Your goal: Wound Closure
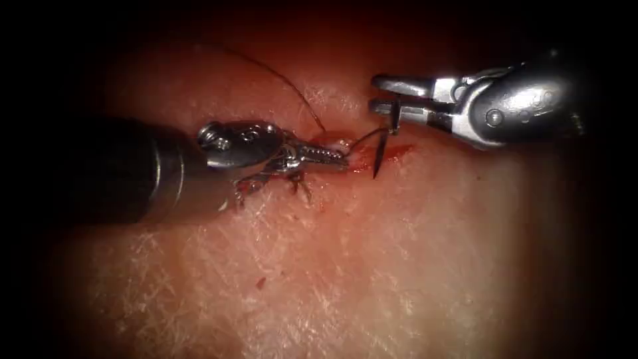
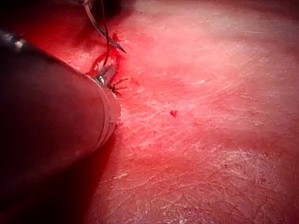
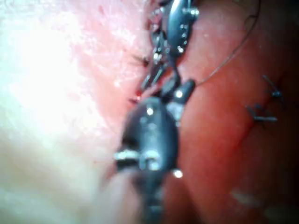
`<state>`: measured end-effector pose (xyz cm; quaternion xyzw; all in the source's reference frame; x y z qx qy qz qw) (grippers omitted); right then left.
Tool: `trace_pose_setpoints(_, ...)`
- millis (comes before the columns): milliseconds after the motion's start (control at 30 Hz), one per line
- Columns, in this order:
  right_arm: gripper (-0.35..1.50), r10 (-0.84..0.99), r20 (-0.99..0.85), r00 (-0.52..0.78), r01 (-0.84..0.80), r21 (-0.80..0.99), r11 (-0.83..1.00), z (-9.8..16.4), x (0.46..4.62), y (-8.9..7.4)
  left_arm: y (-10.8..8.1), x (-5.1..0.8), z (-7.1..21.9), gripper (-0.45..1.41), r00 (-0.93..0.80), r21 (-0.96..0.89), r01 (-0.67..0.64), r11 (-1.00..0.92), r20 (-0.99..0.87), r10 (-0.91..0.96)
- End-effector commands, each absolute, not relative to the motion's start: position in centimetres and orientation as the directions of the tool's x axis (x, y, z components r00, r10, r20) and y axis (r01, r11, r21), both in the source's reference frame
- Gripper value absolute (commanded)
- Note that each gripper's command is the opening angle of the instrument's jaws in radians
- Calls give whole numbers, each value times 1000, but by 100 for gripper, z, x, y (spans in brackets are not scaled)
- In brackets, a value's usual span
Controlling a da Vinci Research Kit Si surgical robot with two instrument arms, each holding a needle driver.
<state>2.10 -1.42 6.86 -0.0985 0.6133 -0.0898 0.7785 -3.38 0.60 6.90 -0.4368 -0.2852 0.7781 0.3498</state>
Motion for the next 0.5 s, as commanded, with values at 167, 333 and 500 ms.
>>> trace_pose_setpoints(167, -35, -271, -939, 210, 15, -274, 962, 693, 220, -143, 63, -340, 707, -5, -374, -748, -295, -594, -482, 792)
trace_pose_setpoints(333, -35, -282, -936, 209, 13, -286, 958, 694, 228, -141, 71, -341, 711, -6, -372, -747, -301, -593, -481, 794)
trace_pose_setpoints(500, -35, -289, -935, 205, 6, -294, 956, 695, 233, -141, 72, -336, 718, -5, -374, -746, -303, -593, -479, 794)
